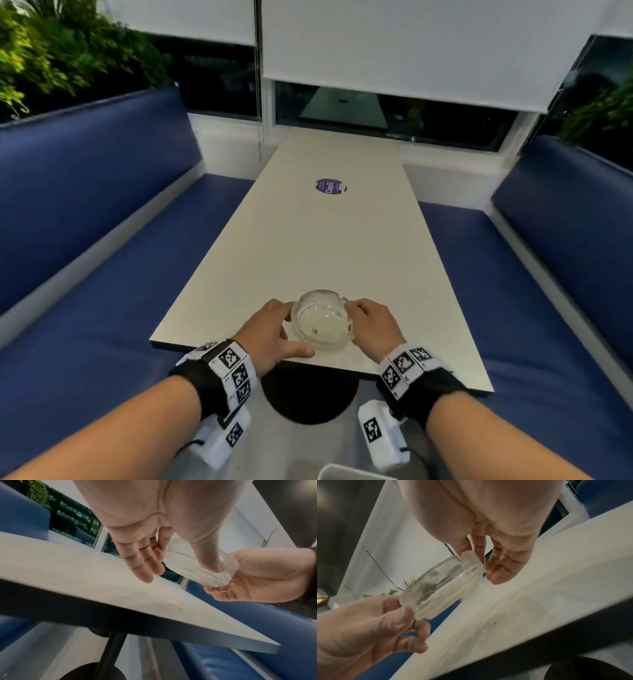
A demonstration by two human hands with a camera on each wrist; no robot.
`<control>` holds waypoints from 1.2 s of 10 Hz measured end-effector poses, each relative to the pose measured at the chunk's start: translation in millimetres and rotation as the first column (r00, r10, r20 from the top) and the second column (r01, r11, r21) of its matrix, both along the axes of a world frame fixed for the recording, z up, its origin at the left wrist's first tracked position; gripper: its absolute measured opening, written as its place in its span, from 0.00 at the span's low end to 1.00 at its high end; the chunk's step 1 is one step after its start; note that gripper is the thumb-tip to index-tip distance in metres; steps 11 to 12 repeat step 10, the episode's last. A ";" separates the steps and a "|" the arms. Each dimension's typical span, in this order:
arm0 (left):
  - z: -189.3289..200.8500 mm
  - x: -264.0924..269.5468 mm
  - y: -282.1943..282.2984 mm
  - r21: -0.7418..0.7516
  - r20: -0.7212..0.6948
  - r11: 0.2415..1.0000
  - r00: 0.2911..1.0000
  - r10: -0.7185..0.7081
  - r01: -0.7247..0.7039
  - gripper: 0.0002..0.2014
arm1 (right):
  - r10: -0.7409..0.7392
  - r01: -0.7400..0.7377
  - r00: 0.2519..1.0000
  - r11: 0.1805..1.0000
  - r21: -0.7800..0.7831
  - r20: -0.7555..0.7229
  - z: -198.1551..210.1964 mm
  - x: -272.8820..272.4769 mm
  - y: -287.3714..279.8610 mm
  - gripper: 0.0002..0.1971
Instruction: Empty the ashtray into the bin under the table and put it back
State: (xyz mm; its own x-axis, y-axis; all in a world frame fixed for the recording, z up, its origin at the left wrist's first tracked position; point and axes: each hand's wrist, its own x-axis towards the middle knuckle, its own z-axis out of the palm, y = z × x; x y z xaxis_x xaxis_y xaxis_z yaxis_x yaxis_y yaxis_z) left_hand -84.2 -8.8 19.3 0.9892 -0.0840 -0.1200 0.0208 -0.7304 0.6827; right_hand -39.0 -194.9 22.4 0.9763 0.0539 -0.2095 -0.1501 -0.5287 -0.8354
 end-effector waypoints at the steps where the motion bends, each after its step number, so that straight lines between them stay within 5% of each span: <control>1: -6.0 33.1 -3.3 0.034 -0.006 0.999 1.000 0.017 -0.017 0.35 | -0.009 0.009 1.000 1.000 -0.015 0.002 -3.9 33.1 -2.2 0.16; 5: -23.6 95.4 -9.4 0.116 -0.121 0.992 0.991 0.063 -0.048 0.35 | 0.036 -0.044 0.997 0.990 -0.131 -0.066 -29.9 95.7 -4.4 0.24; 7: -25.2 99.9 -11.0 0.130 -0.135 0.990 0.988 0.074 -0.057 0.32 | 0.059 -0.064 0.989 0.998 -0.030 -0.138 -35.3 101.2 -6.0 0.21; 8: -29.4 99.3 -12.7 0.157 -0.147 0.982 0.981 0.124 -0.101 0.40 | 0.068 -0.060 0.984 0.997 0.054 -0.163 -39.4 101.7 -7.1 0.17; 9: -28.8 93.5 -13.2 0.170 -0.146 0.975 0.975 0.169 -0.144 0.48 | 0.085 -0.078 0.990 0.995 0.063 -0.110 -36.8 94.0 -15.3 0.17; 12: -25.0 71.4 -13.1 0.109 -0.113 0.976 0.973 0.200 -0.187 0.45 | 0.156 -0.155 0.987 0.988 0.026 -0.048 -43.5 71.0 -36.1 0.10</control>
